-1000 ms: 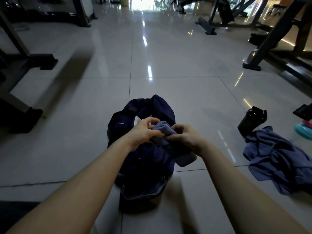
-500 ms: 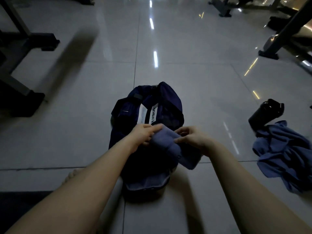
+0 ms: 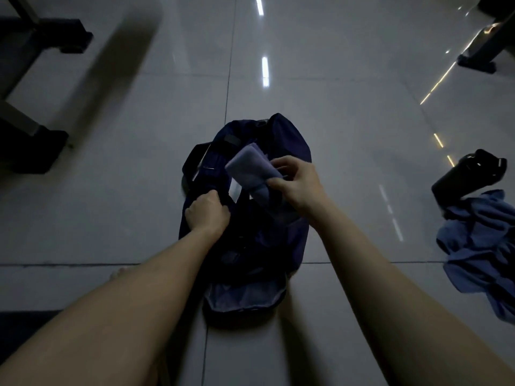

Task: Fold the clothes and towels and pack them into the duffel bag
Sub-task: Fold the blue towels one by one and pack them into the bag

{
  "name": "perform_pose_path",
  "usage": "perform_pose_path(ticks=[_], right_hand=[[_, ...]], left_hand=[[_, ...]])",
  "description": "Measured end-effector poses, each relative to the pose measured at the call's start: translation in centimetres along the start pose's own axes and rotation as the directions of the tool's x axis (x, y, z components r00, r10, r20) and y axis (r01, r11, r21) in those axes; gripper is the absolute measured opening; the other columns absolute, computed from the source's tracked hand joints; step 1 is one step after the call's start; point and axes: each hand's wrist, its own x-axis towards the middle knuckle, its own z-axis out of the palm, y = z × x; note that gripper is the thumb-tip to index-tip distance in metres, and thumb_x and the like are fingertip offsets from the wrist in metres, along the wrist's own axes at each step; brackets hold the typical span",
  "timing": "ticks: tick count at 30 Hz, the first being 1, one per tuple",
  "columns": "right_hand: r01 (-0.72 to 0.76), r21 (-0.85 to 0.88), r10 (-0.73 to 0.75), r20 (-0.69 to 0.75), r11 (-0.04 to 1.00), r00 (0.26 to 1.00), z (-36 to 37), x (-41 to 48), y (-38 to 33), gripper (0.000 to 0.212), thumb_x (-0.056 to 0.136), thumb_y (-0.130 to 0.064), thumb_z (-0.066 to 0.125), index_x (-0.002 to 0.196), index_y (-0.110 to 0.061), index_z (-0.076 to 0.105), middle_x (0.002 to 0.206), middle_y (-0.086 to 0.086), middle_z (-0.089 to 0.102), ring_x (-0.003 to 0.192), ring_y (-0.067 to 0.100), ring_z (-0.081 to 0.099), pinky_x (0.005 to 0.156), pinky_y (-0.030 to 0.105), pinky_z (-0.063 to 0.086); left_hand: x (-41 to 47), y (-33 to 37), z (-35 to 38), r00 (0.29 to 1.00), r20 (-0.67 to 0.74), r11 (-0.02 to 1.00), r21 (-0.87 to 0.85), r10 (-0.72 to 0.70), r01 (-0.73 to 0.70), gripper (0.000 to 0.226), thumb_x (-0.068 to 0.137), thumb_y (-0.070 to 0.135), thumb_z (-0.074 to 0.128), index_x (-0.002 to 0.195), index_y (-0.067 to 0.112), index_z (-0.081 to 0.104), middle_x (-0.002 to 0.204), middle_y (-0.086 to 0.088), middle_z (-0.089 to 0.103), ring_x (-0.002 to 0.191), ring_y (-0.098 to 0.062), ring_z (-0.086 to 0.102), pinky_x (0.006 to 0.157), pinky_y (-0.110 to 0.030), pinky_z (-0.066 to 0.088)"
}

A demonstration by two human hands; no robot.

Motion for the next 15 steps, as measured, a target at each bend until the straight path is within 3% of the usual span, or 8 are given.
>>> perform_pose_path(ticks=[4,8,11,15], right_hand=[[0.026,-0.339,0.003,0.083,0.940,0.997,2.3,1.3,2.4,0.023,0.083,-0.020,0.072,0.106,-0.022,0.070,0.098,0.000,0.073,0.090,0.019,0.068,0.081,0.039,0.057],[0.006,-0.712,0.057,0.064,0.702,0.996,2.1,1.7,4.3,0.012,0.082,-0.024,0.062,0.093,-0.025,0.066,0.093,0.005,0.070,0.095,0.033,0.063,0.078,0.038,0.041],[0.001,-0.765,0.055,0.048,0.644,0.997,2.3,2.3,3.7,0.008,0.080,-0.021,0.064,0.087,-0.024,0.067,0.087,0.005,0.068,0.089,0.032,0.061,0.075,0.037,0.034],[0.001,-0.691,0.091,0.097,0.723,0.991,3.8,3.8,1.6,0.015,0.076,-0.019,0.068,0.089,-0.024,0.072,0.082,0.000,0.068,0.079,0.026,0.065,0.067,0.037,0.051]], left_hand=[[0.1,-2.2,-1.4,0.998,-0.026,0.980,-0.194,-0.060,0.054,0.016,0.091,0.021,0.059,0.082,0.009,0.053,0.071,-0.002,0.053,0.069,-0.028,0.052,0.061,-0.033,0.035],[0.4,-5.5,-3.6,0.968,-0.142,0.949,-0.272,-0.206,0.162,0.020,0.086,0.017,0.059,0.071,0.008,0.051,0.065,-0.005,0.054,0.062,-0.029,0.053,0.056,-0.032,0.032],[0.4,-6.5,-4.2,0.972,-0.072,0.947,-0.254,-0.222,0.197,0.019,0.086,0.019,0.064,0.074,0.005,0.062,0.067,-0.006,0.059,0.063,-0.028,0.057,0.061,-0.031,0.040],[0.2,-6.7,-4.1,0.977,-0.005,0.929,-0.310,-0.215,0.202,0.019,0.086,0.015,0.066,0.073,0.002,0.063,0.067,-0.008,0.061,0.063,-0.025,0.057,0.057,-0.030,0.039]])
